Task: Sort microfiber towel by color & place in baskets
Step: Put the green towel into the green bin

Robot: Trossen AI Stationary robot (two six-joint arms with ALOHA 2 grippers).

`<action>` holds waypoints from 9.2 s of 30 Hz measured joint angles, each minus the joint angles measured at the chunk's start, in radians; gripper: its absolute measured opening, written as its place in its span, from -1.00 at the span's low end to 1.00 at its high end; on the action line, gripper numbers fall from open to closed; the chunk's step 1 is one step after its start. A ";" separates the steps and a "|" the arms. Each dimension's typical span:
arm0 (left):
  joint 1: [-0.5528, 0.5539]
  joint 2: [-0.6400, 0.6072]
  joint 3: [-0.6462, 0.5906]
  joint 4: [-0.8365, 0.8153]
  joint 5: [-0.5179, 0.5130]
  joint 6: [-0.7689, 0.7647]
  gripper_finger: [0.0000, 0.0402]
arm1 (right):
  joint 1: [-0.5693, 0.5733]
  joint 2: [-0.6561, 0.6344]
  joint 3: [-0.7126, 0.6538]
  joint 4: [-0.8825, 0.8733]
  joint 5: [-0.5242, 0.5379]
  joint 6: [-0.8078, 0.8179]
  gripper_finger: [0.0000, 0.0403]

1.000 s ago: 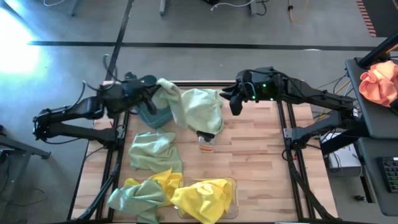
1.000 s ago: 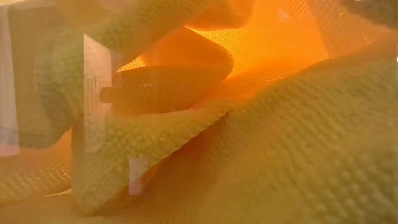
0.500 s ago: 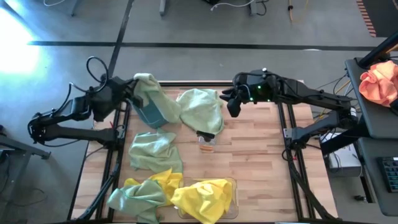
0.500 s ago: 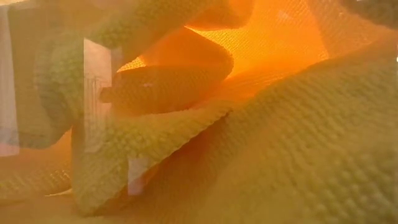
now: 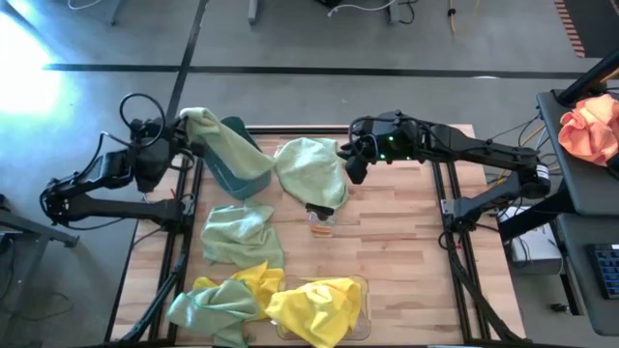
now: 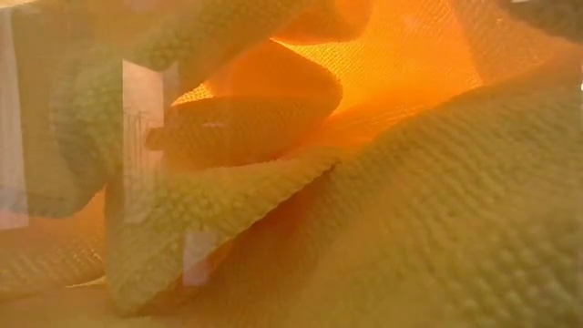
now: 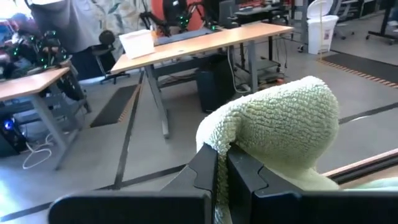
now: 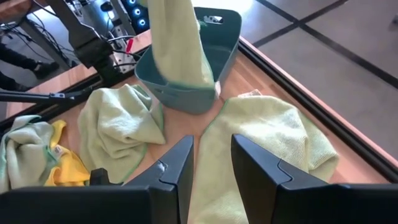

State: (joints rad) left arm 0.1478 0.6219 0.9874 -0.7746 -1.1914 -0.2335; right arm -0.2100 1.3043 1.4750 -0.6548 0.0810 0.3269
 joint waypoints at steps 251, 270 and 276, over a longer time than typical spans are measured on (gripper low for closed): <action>0.286 1.356 0.017 0.882 1.357 -0.039 -0.47 | 0.007 0.006 -0.003 -0.072 0.026 0.172 -0.59; 0.278 1.358 0.014 0.869 1.295 -0.077 -0.73 | 0.007 0.006 -0.003 -0.072 0.026 0.153 -0.59; 0.278 1.358 0.014 0.868 1.295 -0.081 -0.87 | 0.007 0.006 -0.003 -0.072 0.026 0.143 -0.59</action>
State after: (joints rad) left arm 0.4259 1.9800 1.0012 0.0933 0.1040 -0.3145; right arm -0.2033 1.3107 1.4715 -0.7273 0.1070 0.4699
